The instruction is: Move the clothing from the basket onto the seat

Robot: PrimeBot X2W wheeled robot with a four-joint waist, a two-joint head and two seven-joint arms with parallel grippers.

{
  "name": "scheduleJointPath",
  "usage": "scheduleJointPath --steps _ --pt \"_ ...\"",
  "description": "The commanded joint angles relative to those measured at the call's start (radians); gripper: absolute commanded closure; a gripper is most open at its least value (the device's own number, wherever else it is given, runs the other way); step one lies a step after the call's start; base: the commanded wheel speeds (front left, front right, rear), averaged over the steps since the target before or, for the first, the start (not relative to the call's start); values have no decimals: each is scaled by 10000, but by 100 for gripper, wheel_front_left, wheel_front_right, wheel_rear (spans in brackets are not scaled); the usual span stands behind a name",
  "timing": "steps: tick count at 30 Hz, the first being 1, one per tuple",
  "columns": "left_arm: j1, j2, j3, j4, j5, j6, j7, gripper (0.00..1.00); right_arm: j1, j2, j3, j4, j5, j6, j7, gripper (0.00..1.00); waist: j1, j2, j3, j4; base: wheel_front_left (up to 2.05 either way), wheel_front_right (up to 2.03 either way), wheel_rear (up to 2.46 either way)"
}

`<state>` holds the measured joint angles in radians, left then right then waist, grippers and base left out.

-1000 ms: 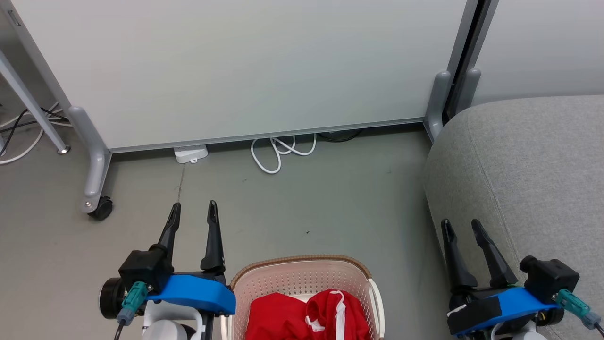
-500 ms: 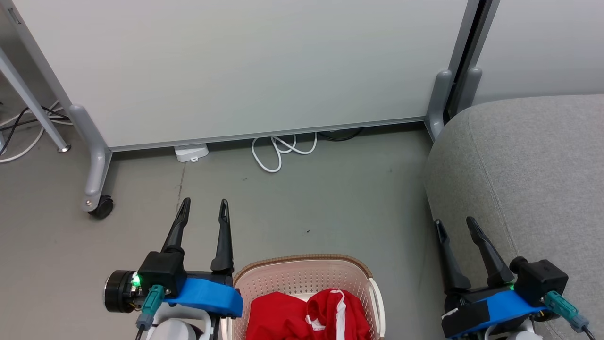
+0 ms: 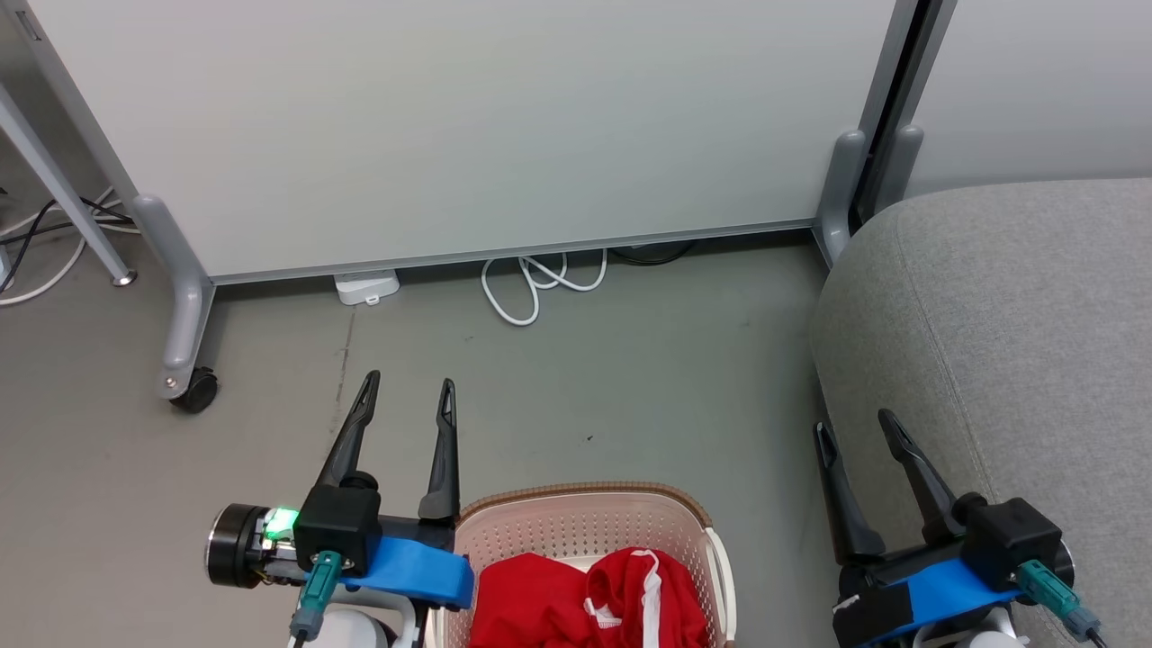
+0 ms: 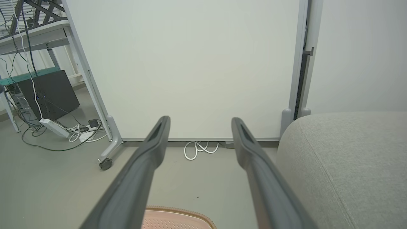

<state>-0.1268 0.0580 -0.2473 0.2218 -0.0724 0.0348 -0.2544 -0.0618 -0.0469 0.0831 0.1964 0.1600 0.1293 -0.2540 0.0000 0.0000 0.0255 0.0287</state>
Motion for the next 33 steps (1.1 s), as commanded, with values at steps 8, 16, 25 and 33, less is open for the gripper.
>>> scheduleJointPath --steps 8,16,25,33 --pt "-100 -27 -31 -63 359 1 -123 0 -34 -60 57 -42 -319 24 -130 0 0 0 18 16 0 0 0" --pt "-59 -49 27 -61 286 -58 -122 0 -38 -60 81 -26 -282 24 -130 0 0 0 28 -8 0 0 0" --pt "-240 -65 31 29 261 -150 -122 0 -147 -59 164 -67 -213 24 -130 0 0 0 188 -62 0 0 0" --pt "-1157 20 -227 593 559 -688 -114 0 -409 -59 646 -205 -135 24 -124 0 0 0 1015 -423 0 0 0"
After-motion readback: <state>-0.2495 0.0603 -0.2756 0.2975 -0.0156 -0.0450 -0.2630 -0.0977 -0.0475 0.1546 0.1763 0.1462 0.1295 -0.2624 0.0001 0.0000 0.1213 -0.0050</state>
